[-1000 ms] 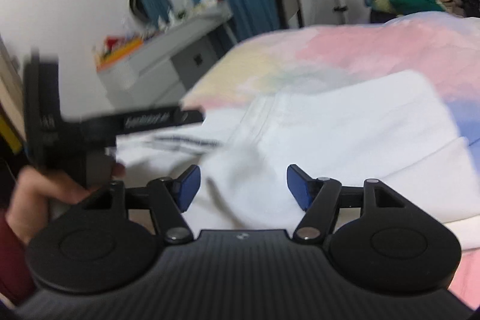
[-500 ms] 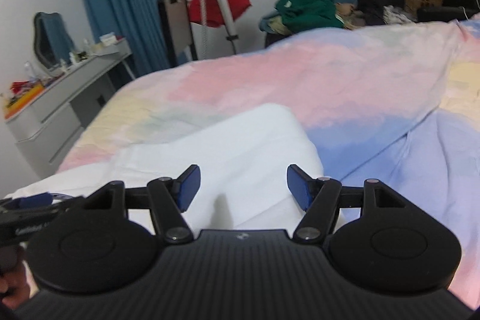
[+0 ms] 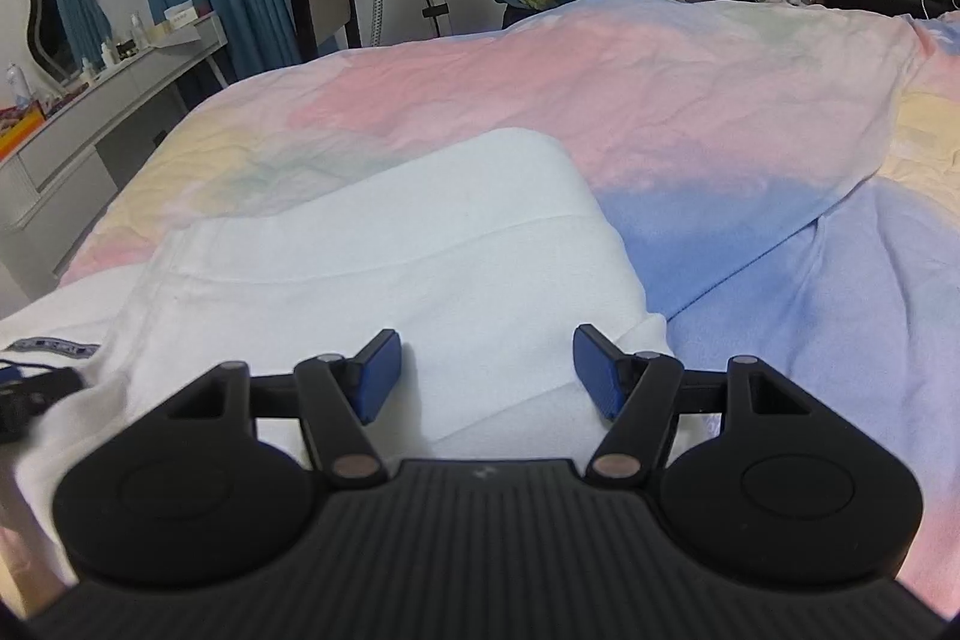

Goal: Fold clothes
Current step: 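Grasp the waistband with the left gripper and lift it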

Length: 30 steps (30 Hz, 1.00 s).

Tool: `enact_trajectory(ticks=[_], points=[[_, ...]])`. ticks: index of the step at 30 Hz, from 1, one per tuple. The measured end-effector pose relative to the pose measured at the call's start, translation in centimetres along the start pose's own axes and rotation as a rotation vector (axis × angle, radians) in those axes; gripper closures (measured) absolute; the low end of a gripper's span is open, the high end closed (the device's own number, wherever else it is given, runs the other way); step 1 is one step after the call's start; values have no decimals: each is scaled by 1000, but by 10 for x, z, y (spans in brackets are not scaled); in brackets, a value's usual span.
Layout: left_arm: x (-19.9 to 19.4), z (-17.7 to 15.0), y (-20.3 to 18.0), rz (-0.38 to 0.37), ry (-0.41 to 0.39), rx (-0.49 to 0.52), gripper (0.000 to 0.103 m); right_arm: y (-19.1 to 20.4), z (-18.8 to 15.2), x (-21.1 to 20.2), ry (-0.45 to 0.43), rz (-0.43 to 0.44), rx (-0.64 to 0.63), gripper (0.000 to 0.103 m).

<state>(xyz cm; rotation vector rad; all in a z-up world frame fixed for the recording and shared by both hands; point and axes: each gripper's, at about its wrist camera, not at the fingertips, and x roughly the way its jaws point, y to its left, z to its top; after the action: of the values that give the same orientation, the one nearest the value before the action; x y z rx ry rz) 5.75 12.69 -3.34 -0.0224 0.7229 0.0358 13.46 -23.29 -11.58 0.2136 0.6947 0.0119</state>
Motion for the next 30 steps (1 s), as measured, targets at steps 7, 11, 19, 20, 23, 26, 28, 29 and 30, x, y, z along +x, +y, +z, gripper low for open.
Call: enact_trajectory(ticks=[7, 11, 19, 20, 23, 26, 28, 29, 30], points=[[-56, 8, 93, -12, 77, -317, 12, -12, 3, -10, 1, 46, 73, 38], [-75, -4, 162, -53, 198, -593, 12, -17, 3, -15, 4, 65, 108, 38], [-92, -53, 245, -21, 320, -1010, 12, -18, 2, -18, 5, 68, 128, 38], [-90, -58, 249, -27, 326, -1030, 12, -18, 2, -18, 6, 67, 124, 38], [-80, -69, 256, -50, 346, -1089, 12, -16, 1, -17, 7, 63, 114, 38], [-67, -76, 256, -54, 350, -1138, 12, -15, 0, -17, 6, 61, 108, 38], [-61, -76, 252, -72, 336, -1154, 12, -14, 0, -16, 7, 59, 106, 38], [-60, -75, 248, -85, 325, -1157, 12, -14, 0, -16, 7, 57, 104, 38], [-57, -74, 246, -92, 314, -1150, 12, -14, 0, -16, 8, 56, 102, 38]])
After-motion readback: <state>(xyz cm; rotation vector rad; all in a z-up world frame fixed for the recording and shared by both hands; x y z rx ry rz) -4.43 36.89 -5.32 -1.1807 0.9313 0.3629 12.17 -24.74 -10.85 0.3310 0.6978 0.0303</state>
